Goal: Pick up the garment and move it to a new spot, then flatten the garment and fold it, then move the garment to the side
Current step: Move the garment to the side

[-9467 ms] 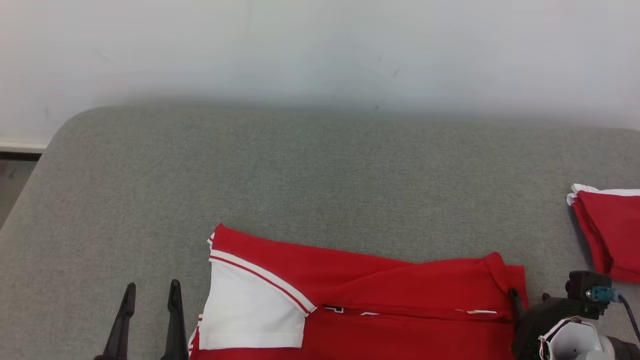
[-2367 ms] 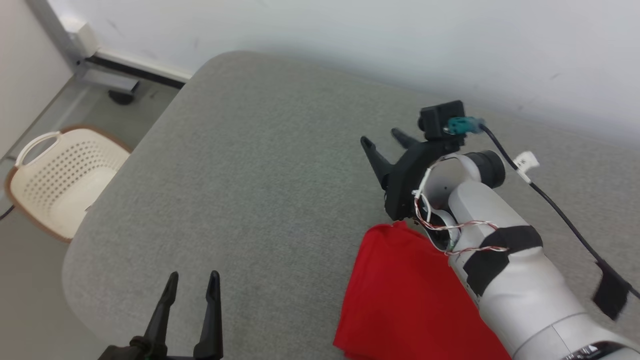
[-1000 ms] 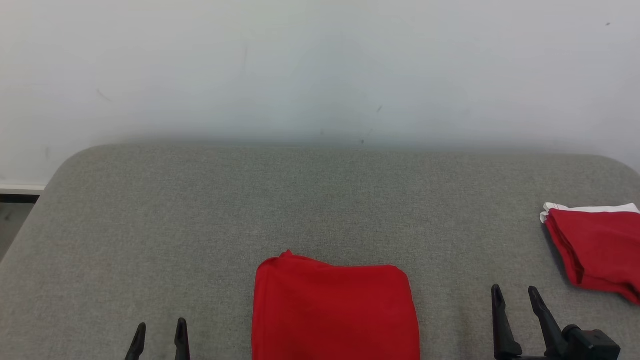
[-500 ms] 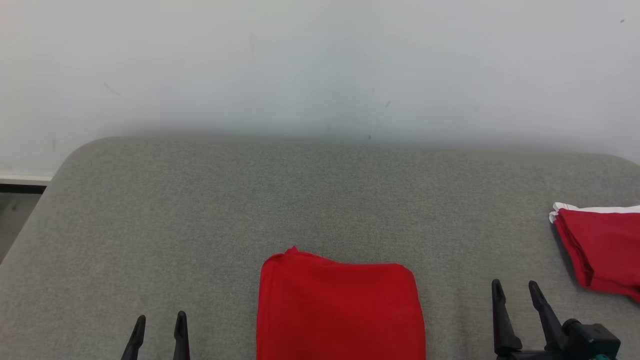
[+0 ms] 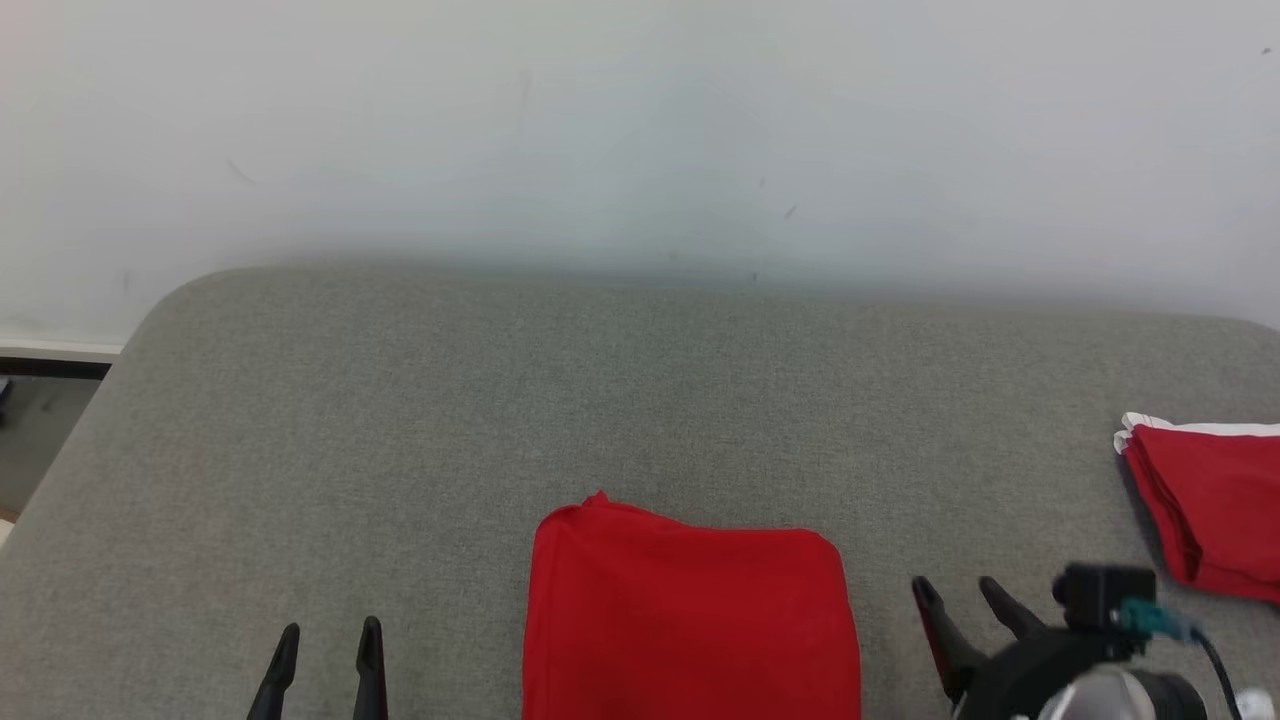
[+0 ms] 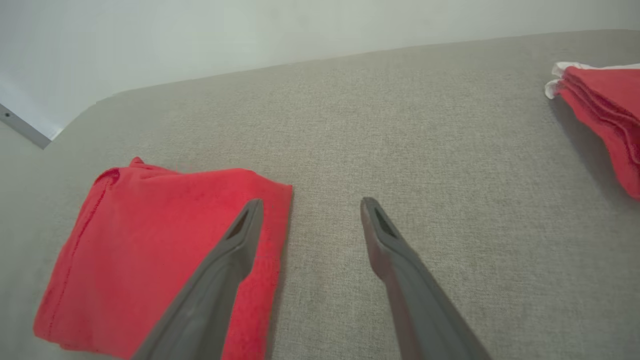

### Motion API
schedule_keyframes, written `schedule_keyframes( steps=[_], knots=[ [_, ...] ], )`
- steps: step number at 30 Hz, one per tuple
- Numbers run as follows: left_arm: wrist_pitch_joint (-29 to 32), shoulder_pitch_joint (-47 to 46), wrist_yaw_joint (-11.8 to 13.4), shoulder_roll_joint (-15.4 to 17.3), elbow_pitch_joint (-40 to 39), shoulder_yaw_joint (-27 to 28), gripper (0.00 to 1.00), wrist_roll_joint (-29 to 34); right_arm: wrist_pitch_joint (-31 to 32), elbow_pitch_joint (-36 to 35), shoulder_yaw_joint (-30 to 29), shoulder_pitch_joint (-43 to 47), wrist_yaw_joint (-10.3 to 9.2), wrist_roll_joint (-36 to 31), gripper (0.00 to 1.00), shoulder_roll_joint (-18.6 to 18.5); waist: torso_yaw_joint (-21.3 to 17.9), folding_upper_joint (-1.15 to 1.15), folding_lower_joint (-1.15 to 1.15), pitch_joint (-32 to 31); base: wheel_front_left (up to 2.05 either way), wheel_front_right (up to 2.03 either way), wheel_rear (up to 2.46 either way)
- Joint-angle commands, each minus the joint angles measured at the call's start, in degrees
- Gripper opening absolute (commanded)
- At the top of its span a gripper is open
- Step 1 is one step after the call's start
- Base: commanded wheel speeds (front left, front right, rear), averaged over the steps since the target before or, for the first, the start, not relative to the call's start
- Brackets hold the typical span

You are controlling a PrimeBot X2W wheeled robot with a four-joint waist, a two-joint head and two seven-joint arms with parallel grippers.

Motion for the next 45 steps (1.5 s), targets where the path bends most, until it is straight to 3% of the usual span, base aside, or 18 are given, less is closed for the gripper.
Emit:
schedule_keyframes(
  steps=[1,5,10,28,29,30,31,32,38,45],
  knots=[
    [-0.13,-0.23,-0.08,0.14,-0.22,0.11,1.0,0.27,4.58,-1.77,0.42,-1.61,-0.13,1.18,1.0,-0.03,0.05,0.0,0.0,0.23,0.0,0.0,0.0],
    [-0.13,-0.58,-0.08,0.13,-0.26,-0.61,1.0,0.35,17.97,-2.26,2.6,-3.84,-0.13,1.24,1.0,-0.09,0.55,0.0,0.0,0.63,0.0,0.0,0.0],
    [-0.13,-1.15,-0.08,0.34,-0.58,-1.9,1.0,0.5,26.43,0.21,1.12,-5.94,-0.13,2.48,1.0,0.05,2.41,0.0,0.0,1.13,0.0,0.0,0.0],
    [-0.13,-2.15,-0.01,-0.16,-0.62,-2.7,1.0,0.39,27.93,16.97,2.85,-12.45,-0.13,1.46,1.0,0.17,7.04,0.0,0.0,3.98,0.0,0.0,0.0],
    [-0.13,-2.07,-0.02,-0.19,-0.6,-2.58,1.0,0.4,27.89,17.44,3.15,-12.54,-0.12,1.55,0.89,0.17,7.03,0.0,0.0,3.98,0.0,0.0,0.0],
    [-0.13,-1.98,-0.01,-0.23,-0.63,-2.47,1.0,0.44,27.46,17.55,3.5,-12.72,-0.07,1.18,0.47,0.17,7.0,0.0,0.0,3.98,0.0,0.0,0.0],
    [-0.13,-1.86,-0.01,-0.25,-0.72,-2.25,1.0,0.47,26.77,17.47,3.37,-13.09,-0.05,0.51,0.3,0.17,6.86,0.0,0.0,4.01,0.0,0.0,0.0],
    [-0.13,-1.75,-0.01,-0.25,-0.84,-2.11,1.0,0.52,26.23,17.29,3.44,-13.44,-0.05,-0.04,0.0,0.13,6.69,0.0,0.0,4.07,0.0,0.0,0.0],
    [-0.13,-2.19,-0.02,-0.65,-2.12,-1.87,1.0,0.8,23.62,14.4,0.6,-16.39,-0.07,-5.56,0.0,-0.22,4.3,0.0,0.0,5.01,0.0,0.0,0.0],
    [-0.14,-4.21,-0.02,-1.04,-4.39,-2.19,1.0,1.21,25.96,11.43,-7.27,-24.51,-0.07,-14.25,0.0,-0.14,0.28,0.0,0.0,8.28,0.0,0.0,0.0]
  ],
)
